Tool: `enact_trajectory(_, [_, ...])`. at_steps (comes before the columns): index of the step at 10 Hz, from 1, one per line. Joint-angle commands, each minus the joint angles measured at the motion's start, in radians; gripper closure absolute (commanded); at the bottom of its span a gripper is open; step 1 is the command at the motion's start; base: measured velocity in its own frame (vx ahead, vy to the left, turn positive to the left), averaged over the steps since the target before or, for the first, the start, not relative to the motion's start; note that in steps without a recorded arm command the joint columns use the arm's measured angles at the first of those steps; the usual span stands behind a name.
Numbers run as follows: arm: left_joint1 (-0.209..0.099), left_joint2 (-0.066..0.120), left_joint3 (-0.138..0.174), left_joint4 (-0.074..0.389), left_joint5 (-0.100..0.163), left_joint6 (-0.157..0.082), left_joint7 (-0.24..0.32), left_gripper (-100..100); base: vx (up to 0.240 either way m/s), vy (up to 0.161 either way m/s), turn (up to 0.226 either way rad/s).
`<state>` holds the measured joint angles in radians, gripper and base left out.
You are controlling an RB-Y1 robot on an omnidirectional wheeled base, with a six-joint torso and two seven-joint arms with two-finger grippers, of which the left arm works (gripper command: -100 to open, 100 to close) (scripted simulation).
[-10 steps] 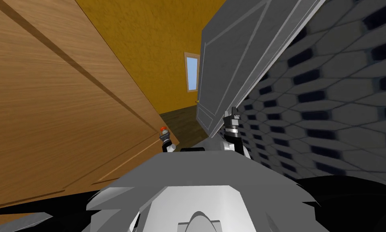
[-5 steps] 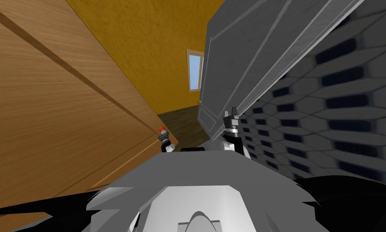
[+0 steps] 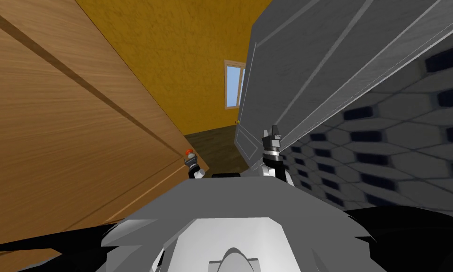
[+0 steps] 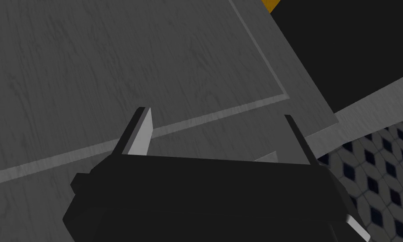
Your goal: Push the door open
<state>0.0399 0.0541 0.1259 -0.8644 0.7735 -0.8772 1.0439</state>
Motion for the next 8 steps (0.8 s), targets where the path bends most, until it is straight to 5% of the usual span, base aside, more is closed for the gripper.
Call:
enact_trajectory(1, [0.006,0.007,0.024,-0.002,0.011,-0.016,0.002,100,0.219,0.010,0.094])
enact_trajectory(8, [0.012,-0.022,0.046,-0.011,0.026,-0.009,-0.002,100,0.178,0.001,0.086])
